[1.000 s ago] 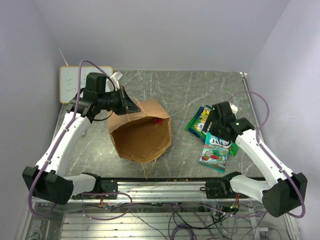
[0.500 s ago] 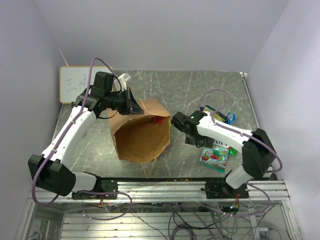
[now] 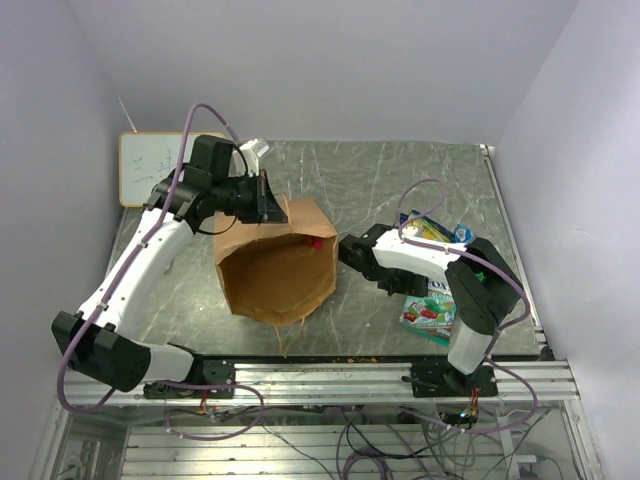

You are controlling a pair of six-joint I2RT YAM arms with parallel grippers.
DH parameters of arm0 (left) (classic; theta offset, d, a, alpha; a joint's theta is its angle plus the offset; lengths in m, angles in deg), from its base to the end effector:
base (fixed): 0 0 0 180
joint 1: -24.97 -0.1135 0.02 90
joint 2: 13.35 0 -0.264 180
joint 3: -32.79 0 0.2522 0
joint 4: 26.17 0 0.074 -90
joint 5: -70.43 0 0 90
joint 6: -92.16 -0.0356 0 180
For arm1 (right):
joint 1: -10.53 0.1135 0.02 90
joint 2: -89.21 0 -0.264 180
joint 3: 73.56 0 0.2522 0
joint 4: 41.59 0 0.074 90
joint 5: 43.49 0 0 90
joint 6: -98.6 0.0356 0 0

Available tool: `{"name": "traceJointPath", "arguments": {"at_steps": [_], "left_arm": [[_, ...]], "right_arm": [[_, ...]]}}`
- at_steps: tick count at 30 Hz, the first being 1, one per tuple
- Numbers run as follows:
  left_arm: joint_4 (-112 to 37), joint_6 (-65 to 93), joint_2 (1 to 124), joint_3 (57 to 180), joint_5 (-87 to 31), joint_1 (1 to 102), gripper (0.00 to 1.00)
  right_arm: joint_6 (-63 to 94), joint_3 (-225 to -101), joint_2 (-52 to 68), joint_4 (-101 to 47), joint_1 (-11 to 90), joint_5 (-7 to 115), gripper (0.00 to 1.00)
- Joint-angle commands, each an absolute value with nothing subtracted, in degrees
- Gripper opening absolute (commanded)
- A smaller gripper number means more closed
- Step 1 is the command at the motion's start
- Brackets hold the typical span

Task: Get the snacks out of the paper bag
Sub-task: Adjust the snack at the center of the board.

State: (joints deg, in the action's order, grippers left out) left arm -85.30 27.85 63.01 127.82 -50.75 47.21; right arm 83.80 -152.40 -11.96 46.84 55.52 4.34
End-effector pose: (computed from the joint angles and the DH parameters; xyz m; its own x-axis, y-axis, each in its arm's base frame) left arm 0.2486 -0.1216 0.3830 -0.8397 -0.0573 -0.5400 0.3600 0.6857 -0.6326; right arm 0.2070 0.1732 0.1828 -0.8382 0.1753 -0.5164 0.4625 0.7301 -0.5030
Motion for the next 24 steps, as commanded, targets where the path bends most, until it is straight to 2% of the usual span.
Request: {"name": "traceJointPath", "arguments": {"at_steps": [1,6,8,13,18,24], "left_arm": [[-86.4,25.7,61.6,128.7,-48.0,47.6,0.07],[-86.1,26.3,62.0,127.6,-48.4,47.5,0.07],[-86.0,26.7,62.2,127.6,-48.6,47.4,0.07],[-85.5,27.7,62.2,127.5,-48.9,47.2,0.07],[-84.9,28.8,62.4,127.5,-48.9,46.8,0.07],[-81.8,31.4,63.0,125.7,-51.2,46.7,0.07]], "right_arm": [[85.2,-148.6,-11.1,42.6,54.1,1.2,0.69],[83.8,-145.1,-12.2,38.1,52.6,1.7,0.67],[83.4,-145.0,-12.6,37.0,52.5,1.3,0.62],[85.0,-145.0,-12.4,39.0,52.4,0.3,0.38],[84.7,-145.6,-7.0,43.5,52.4,2.3,0.0],[78.7,-145.1,3.3,42.7,52.4,6.3,0.0]]}}
